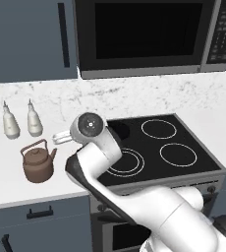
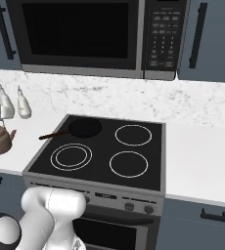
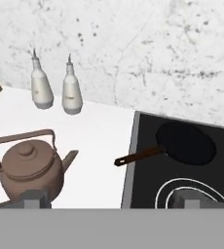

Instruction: Pick the kettle from the counter and place it on a stove burner. Then turn the burner on.

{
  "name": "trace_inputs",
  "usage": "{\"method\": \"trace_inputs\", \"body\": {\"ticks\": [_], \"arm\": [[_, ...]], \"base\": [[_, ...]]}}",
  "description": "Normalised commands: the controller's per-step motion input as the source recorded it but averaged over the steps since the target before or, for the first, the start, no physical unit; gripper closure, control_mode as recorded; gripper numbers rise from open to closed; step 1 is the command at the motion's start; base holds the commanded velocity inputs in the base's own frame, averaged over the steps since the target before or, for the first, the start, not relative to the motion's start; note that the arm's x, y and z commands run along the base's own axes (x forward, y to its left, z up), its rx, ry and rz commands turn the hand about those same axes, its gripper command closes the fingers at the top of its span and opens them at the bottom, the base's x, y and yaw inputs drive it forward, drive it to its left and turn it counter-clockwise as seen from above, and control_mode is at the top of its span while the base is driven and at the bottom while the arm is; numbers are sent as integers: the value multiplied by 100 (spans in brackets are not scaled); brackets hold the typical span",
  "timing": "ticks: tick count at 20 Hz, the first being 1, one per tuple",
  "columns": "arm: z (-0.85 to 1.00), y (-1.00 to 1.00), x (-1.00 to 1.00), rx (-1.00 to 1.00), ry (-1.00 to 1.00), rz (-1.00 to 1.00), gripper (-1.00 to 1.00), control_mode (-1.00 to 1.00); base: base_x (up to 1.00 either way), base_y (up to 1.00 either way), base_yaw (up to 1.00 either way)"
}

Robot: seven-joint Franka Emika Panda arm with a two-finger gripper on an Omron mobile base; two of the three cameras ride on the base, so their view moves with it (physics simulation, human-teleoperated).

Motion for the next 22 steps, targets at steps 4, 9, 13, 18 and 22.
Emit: {"method": "trace_inputs", "body": {"ticks": [4,9,13,18,22], "arm": [[-25,22,29,23,0,-18,-100,-100],[-3,29,42,24,0,-13,-100,-100],[0,19,25,22,7,-8,-100,-100],[14,0,0,16,16,0,-100,-100],[0,0,4,11,18,4,-100,-100]], "base": [[0,0,0],[0,0,0],[0,0,0],[0,0,0],[0,0,0]]}}
